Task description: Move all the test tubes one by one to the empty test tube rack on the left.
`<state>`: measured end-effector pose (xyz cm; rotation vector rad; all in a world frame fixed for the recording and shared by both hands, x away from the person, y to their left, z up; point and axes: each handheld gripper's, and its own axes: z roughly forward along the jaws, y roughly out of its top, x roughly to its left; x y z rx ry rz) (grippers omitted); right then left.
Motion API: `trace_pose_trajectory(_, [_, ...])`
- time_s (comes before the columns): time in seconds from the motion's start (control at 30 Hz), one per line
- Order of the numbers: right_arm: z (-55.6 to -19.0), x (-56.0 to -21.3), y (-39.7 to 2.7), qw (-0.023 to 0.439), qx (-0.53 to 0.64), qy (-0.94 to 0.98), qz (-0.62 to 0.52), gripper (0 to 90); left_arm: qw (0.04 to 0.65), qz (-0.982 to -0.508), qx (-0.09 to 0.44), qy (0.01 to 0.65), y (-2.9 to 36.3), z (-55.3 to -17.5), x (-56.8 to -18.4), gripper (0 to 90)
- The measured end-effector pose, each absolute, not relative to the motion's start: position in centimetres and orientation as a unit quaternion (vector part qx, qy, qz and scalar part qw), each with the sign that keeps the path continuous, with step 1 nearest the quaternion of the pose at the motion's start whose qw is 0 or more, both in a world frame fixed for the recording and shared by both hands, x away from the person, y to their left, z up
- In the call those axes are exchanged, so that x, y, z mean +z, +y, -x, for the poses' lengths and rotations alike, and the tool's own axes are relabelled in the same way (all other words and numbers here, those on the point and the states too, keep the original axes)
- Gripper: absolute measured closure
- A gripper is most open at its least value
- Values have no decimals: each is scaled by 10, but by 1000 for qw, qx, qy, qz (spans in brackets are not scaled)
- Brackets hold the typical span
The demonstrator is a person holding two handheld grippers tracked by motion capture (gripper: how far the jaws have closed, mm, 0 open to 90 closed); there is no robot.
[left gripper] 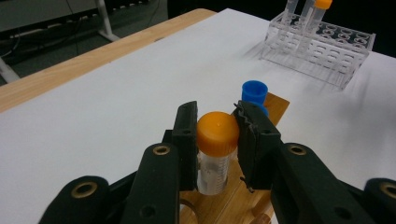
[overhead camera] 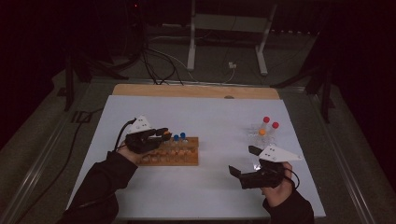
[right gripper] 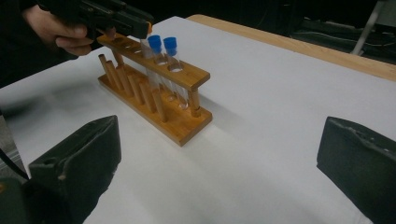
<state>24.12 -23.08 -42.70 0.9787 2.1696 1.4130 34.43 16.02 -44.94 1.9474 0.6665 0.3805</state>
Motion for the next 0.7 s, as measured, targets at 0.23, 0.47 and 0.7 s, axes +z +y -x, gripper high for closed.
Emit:
trace_pose_trajectory(0.23, [-240, -426, -232, 186, 503, 769, -347, 0, 508, -800, 158, 276, 161, -343, -452, 717])
trace_pose_trajectory(0.47, [-240, -426, -233, 186, 503, 769, -347, 0, 502, -804, 158, 275, 161, -343, -453, 714])
trace_pose_trajectory(0.7, [-241, -423, -234, 186, 506, 768, -346, 0, 502, -807, 151, 272, 161, -343, -451, 701])
